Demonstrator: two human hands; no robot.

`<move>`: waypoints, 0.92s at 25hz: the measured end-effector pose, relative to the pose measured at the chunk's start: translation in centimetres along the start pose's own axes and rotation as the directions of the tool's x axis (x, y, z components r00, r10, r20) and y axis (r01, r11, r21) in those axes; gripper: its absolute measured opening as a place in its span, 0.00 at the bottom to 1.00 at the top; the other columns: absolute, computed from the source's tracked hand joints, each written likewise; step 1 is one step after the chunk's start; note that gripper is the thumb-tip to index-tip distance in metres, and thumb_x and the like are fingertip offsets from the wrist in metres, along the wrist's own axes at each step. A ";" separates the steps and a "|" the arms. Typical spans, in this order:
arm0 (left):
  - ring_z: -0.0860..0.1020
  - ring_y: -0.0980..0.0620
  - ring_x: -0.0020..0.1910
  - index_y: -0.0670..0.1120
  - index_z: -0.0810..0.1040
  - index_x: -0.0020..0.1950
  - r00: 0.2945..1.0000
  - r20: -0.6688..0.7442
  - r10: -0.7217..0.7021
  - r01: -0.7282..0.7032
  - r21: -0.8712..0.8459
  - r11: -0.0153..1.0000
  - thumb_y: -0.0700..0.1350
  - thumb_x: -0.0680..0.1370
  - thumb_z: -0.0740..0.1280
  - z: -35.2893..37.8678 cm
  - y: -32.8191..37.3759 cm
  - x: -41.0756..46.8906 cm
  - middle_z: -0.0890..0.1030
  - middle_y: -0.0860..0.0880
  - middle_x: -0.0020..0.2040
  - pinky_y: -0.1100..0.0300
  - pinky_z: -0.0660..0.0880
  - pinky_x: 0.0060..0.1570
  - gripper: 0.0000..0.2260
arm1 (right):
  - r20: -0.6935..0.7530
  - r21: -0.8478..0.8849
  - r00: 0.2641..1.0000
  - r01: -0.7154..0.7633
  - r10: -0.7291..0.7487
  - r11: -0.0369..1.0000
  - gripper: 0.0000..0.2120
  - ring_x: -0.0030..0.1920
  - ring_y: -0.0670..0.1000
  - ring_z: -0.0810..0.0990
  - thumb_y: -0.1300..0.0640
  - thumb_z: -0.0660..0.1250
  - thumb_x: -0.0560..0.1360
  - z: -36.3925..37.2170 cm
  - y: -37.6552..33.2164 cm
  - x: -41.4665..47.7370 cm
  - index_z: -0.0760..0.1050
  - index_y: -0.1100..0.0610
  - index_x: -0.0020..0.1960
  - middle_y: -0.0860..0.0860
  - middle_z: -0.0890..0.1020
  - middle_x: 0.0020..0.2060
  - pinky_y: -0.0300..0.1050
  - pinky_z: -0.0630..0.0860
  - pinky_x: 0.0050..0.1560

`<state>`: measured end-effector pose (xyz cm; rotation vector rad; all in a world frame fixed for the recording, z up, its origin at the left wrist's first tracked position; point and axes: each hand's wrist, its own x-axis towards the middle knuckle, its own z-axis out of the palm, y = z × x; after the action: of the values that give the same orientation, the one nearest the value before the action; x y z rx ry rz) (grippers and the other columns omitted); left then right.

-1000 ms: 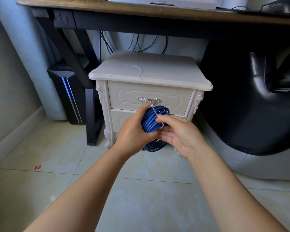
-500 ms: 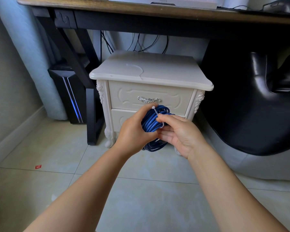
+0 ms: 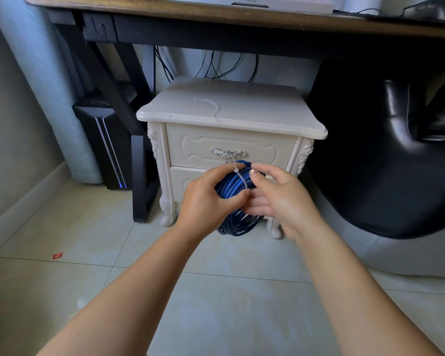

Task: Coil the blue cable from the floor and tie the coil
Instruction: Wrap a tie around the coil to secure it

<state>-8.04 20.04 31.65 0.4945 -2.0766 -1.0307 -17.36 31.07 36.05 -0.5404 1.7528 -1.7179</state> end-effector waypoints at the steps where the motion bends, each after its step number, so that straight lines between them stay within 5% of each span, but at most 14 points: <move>1: 0.78 0.65 0.53 0.59 0.79 0.61 1.000 0.020 0.005 -0.006 0.020 1.000 0.47 0.70 0.76 -0.2 0.0 0.0 0.82 0.61 0.53 0.63 0.76 0.55 0.21 | 0.002 -0.168 0.999 0.047 -0.047 0.985 0.07 0.36 0.56 0.86 0.54 0.64 0.80 -0.4 -0.3 0.2 0.78 0.50 0.58 0.57 0.86 0.36 0.50 0.84 0.39; 3: 0.79 0.65 0.52 0.59 0.79 0.61 0.996 0.089 0.020 -0.025 0.060 0.998 0.48 0.70 0.76 -0.4 -0.1 0.0 0.82 0.62 0.51 0.62 0.76 0.54 0.21 | -0.005 -0.456 0.971 0.211 -0.240 0.864 0.05 0.36 0.50 0.84 0.49 0.65 0.79 -0.9 -0.6 0.7 0.80 0.43 0.51 0.48 0.84 0.33 0.46 0.81 0.41; 6: 0.80 0.62 0.51 0.57 0.78 0.62 0.979 0.205 0.009 -0.022 0.062 0.998 0.50 0.70 0.74 -0.1 -0.3 -0.3 0.83 0.60 0.51 0.57 0.78 0.53 0.21 | 0.080 -0.584 0.909 0.375 -0.409 0.720 0.06 0.44 0.41 0.77 0.50 0.70 0.76 -0.8 -0.4 1.1 0.80 0.37 0.46 0.43 0.75 0.42 0.32 0.71 0.48; 12: 0.80 0.63 0.49 0.57 0.78 0.63 0.972 0.235 -0.023 0.023 0.002 1.000 0.47 0.71 0.75 0.2 -0.5 -0.3 0.84 0.60 0.50 0.59 0.78 0.52 0.21 | 0.082 -0.443 0.932 0.351 -0.353 0.825 0.04 0.47 0.37 0.81 0.56 0.71 0.76 -0.9 0.2 1.4 0.82 0.46 0.47 0.43 0.84 0.47 0.31 0.76 0.51; 16: 0.80 0.64 0.50 0.57 0.78 0.63 0.968 0.247 -0.041 0.042 0.000 0.999 0.48 0.71 0.75 0.2 -0.6 -0.3 0.84 0.60 0.50 0.60 0.78 0.52 0.21 | 0.097 -0.464 0.925 0.368 -0.367 0.806 0.05 0.44 0.38 0.82 0.58 0.70 0.76 -0.9 0.4 1.5 0.82 0.49 0.44 0.45 0.85 0.44 0.31 0.76 0.47; 23: 0.81 0.63 0.49 0.56 0.78 0.62 0.962 0.261 -0.082 0.099 -0.052 0.994 0.47 0.71 0.75 -0.1 -0.6 -0.1 0.83 0.59 0.50 0.65 0.78 0.51 0.20 | 0.108 -0.326 0.934 0.356 -0.339 0.876 0.05 0.49 0.43 0.84 0.60 0.67 0.78 -0.7 0.8 1.4 0.81 0.53 0.45 0.45 0.86 0.47 0.48 0.80 0.56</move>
<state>-7.87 19.73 31.19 0.4447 -2.2568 -1.2704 -18.72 30.66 34.98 -1.1010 2.0265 -1.6125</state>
